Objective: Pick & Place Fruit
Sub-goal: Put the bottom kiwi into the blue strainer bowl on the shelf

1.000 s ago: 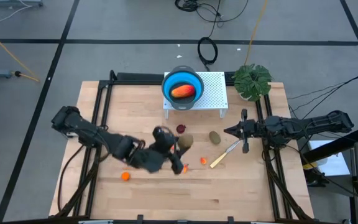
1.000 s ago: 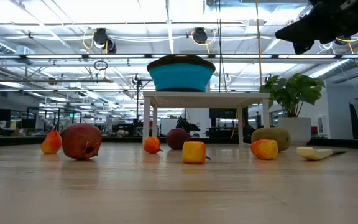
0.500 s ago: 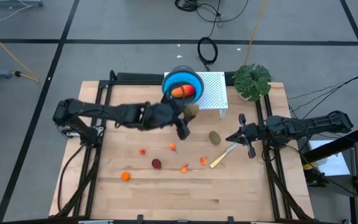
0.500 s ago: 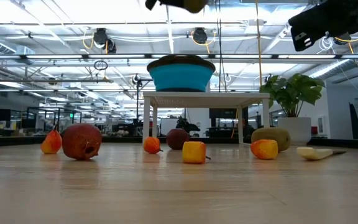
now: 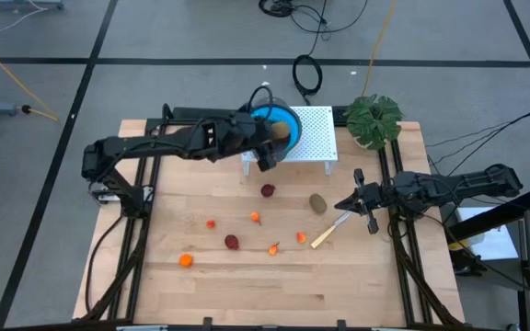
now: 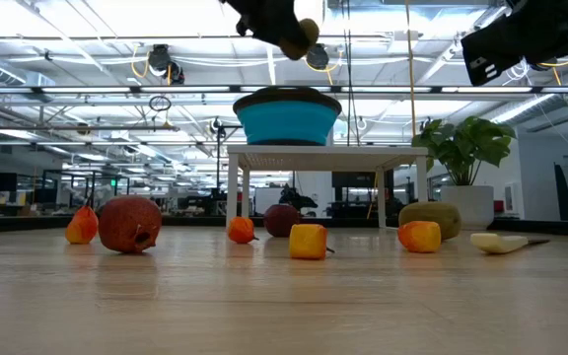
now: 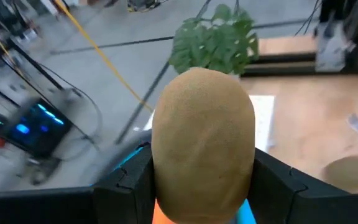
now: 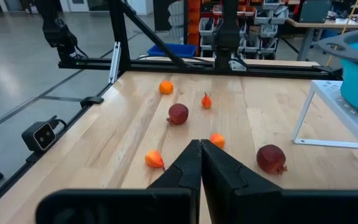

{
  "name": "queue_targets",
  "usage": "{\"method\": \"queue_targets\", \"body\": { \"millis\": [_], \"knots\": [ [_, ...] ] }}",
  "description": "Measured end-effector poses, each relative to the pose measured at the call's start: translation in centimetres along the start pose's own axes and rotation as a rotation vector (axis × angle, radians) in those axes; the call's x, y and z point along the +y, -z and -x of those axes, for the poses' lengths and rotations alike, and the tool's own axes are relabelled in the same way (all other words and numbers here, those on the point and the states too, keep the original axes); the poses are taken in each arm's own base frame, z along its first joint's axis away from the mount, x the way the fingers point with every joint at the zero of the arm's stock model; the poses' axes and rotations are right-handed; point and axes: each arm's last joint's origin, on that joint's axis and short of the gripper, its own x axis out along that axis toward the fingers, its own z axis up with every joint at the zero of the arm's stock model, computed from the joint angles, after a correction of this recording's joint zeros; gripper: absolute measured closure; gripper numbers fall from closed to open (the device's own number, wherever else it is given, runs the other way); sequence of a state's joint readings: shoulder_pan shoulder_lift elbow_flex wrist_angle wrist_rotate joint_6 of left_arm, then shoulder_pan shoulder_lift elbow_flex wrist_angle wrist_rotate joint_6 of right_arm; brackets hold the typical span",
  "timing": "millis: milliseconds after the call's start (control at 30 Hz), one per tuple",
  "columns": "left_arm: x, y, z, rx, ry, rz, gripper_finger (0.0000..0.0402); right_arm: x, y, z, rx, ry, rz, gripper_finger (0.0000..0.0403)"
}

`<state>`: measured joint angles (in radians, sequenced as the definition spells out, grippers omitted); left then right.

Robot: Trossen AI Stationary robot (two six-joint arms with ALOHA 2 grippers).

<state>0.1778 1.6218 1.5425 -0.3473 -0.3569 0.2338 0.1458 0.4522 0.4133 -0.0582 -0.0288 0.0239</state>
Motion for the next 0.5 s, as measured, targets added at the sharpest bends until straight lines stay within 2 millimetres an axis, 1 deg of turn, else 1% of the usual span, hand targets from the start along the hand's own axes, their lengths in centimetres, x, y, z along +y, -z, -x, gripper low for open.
{"method": "queue_targets", "body": {
  "millis": [167, 367, 500],
  "knots": [
    [0.82, 0.21, -0.23, 0.025, -0.06, -0.216, 0.0213, 0.0, 0.01, 0.0, 0.001, 0.0, 0.002, 0.0399],
    [1.11, 0.28, -0.2, 0.081, -0.15, -0.473, 0.0213, 0.0, 0.01, 0.0, 0.001, 0.001, 0.002, 0.0399],
    [1.12, 0.28, -0.19, 0.091, -0.155, -0.55, 0.0213, 0.0, 0.01, 0.0, 0.001, 0.001, 0.002, 0.0399]
  ]
}}
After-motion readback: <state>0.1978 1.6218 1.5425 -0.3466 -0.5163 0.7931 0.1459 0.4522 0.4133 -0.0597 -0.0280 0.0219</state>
